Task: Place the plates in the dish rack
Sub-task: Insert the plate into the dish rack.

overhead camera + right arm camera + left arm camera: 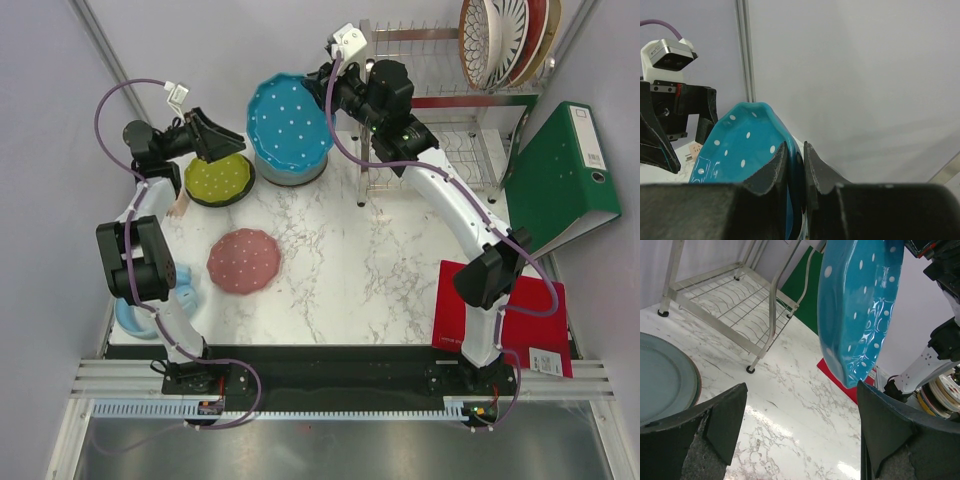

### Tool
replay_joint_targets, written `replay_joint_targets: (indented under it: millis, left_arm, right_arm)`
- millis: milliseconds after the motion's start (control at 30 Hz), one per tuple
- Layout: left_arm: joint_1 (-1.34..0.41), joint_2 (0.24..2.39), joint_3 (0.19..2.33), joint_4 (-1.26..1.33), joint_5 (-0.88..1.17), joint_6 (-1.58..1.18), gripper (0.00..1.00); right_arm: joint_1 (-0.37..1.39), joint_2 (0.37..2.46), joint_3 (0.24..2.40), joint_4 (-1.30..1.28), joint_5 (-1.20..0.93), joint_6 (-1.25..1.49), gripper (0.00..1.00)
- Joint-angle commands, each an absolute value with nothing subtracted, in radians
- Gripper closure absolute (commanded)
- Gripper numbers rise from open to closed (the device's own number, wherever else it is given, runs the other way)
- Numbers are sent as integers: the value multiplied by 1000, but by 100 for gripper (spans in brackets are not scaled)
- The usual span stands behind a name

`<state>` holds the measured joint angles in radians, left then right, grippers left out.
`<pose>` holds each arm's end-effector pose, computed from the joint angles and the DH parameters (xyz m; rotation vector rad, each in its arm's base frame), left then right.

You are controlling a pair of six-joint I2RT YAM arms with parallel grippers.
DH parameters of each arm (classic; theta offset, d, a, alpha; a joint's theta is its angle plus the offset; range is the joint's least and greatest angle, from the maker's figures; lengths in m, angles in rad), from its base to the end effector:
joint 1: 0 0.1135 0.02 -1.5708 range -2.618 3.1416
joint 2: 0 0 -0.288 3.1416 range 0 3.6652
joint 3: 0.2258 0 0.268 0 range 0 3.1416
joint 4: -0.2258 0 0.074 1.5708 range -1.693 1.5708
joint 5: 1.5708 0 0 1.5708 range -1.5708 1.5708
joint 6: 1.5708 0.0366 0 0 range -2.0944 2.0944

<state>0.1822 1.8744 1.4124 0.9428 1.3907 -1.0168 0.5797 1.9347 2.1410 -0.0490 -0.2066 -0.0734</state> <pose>0.4374 0.0440 0.3629 0.5591 1.5659 -1.3989 0.3927 0.2661 0.5121 -0.6232 1.2989 0.5630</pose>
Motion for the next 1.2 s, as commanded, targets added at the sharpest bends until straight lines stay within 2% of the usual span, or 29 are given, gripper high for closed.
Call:
replay_joint_targets:
  millis: [0,300,500,600,633,667,700,800,867,900,1000,1067,1100,1167]
  left_arm:
    - [155,1868,1489,963,1388,-1055,4]
    - [107,1884,1545,951,1382,-1058,5]
    - [71,1901,1571,934,1384,-1048,16]
    - [57,1910,1585,925,1384,-1039,34]
    - [55,1913,1589,925,1387,-1035,56]
    - [52,1914,1592,927,1387,-1034,70]
    - [51,1920,1600,930,1385,-1043,78]
    - [51,1936,1612,930,1391,-1071,83]
    - [54,1940,1614,939,1397,-1081,93]
    - [54,1937,1612,945,1402,-1080,95]
    - [57,1930,1612,945,1428,-1055,96]
    - [55,1927,1615,946,1442,-1045,96]
    - [55,1927,1620,945,1446,-1045,97]
    - [55,1933,1623,943,1462,-1043,97]
  right_arm:
    - [580,1885,2190,104,-229,-9,100]
    - [581,1905,2186,89,-252,29,100]
    - [583,1922,2184,83,-270,37,100]
    - [584,1930,2181,77,-282,44,100]
    - [583,1931,2178,74,-285,48,100]
    - [584,1931,2171,71,-293,49,100]
    - [586,1931,2166,69,-296,49,100]
    - [584,1930,2149,60,-305,49,100]
    - [583,1942,2170,2,-331,40,100]
    - [569,1941,2178,-38,-348,43,90]
    - [505,1934,2181,-116,-541,98,39]
    - [462,1951,2209,-171,-667,191,32]
    - [418,1960,2217,-172,-822,237,31]
    - [382,2009,2261,-173,-960,337,29]
